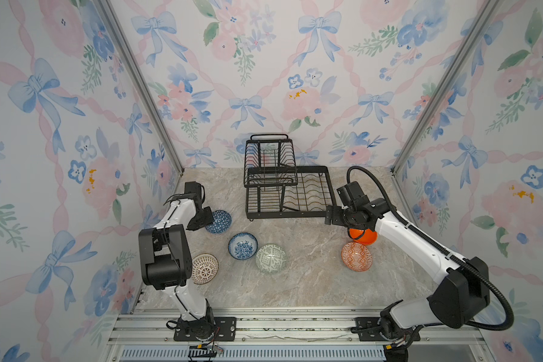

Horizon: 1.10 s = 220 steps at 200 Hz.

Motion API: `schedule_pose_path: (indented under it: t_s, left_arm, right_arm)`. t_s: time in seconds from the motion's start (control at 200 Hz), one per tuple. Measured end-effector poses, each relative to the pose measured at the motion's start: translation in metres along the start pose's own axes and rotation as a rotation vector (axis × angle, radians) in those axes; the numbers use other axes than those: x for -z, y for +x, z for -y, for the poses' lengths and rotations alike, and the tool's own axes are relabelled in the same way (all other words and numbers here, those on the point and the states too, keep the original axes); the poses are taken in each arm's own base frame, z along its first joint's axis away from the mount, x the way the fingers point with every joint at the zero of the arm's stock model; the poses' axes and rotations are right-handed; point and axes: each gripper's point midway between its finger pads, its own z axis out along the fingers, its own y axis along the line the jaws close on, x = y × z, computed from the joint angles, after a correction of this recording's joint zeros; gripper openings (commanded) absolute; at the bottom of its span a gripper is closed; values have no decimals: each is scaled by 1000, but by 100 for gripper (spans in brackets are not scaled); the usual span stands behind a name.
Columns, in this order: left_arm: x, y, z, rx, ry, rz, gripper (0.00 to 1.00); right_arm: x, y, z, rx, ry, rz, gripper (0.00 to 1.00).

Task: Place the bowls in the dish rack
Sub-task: 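Close the left gripper on the blue bowl's rim and lift it, then raise the blue bowl high beside the rack with the left gripper while the right rises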

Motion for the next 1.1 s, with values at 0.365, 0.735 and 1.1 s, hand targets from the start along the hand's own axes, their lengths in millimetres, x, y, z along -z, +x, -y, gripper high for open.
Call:
schedule_pose_path:
  t_s: [0.365,0.735,1.1]
  left_arm:
    - [-18,7,1,-5,-11,-44,14]
    - [-3,-4,11,32,34,6,0]
    - [116,-55,35,148,142,342,0]
  right_arm:
    - [0,-2,3,-11,4,1,97]
    - [7,-12,0,-21,-9,23,97]
    - [46,-58,-15,-66,-96,132,97]
